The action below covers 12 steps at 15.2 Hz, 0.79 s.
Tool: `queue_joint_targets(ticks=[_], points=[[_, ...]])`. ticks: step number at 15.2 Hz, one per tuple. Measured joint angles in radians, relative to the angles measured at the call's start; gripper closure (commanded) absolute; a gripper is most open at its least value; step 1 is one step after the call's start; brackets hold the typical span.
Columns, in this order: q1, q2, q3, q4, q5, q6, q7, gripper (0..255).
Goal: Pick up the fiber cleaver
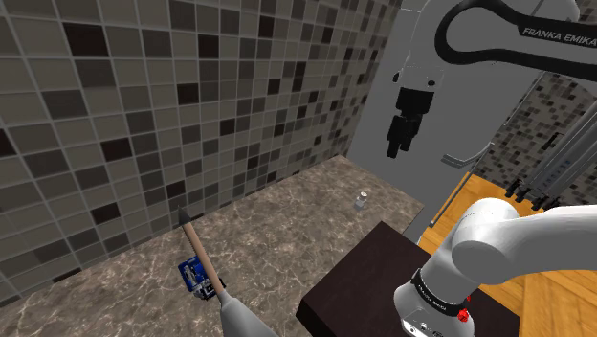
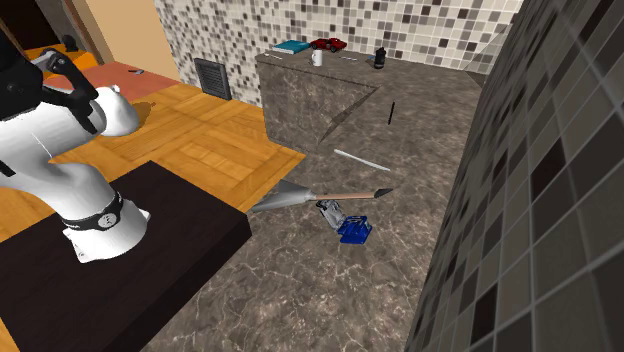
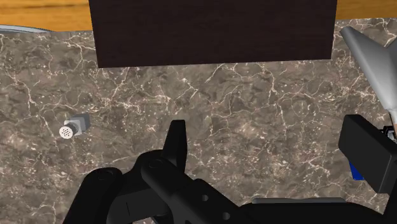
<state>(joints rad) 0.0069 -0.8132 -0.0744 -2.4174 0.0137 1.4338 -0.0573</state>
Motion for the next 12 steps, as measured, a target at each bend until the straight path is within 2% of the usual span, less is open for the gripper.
queue_joint_targets(ticks=[2, 6, 12], points=[[0.003, 0.003, 0.007, -0.009, 0.006, 0.012, 0.007, 0], [0.03, 0.034, 0.065, -0.053, 0.052, 0.095, 0.059, 0], [0.079, 0.131, 0.171, -0.121, 0.129, 0.277, 0.148, 0]])
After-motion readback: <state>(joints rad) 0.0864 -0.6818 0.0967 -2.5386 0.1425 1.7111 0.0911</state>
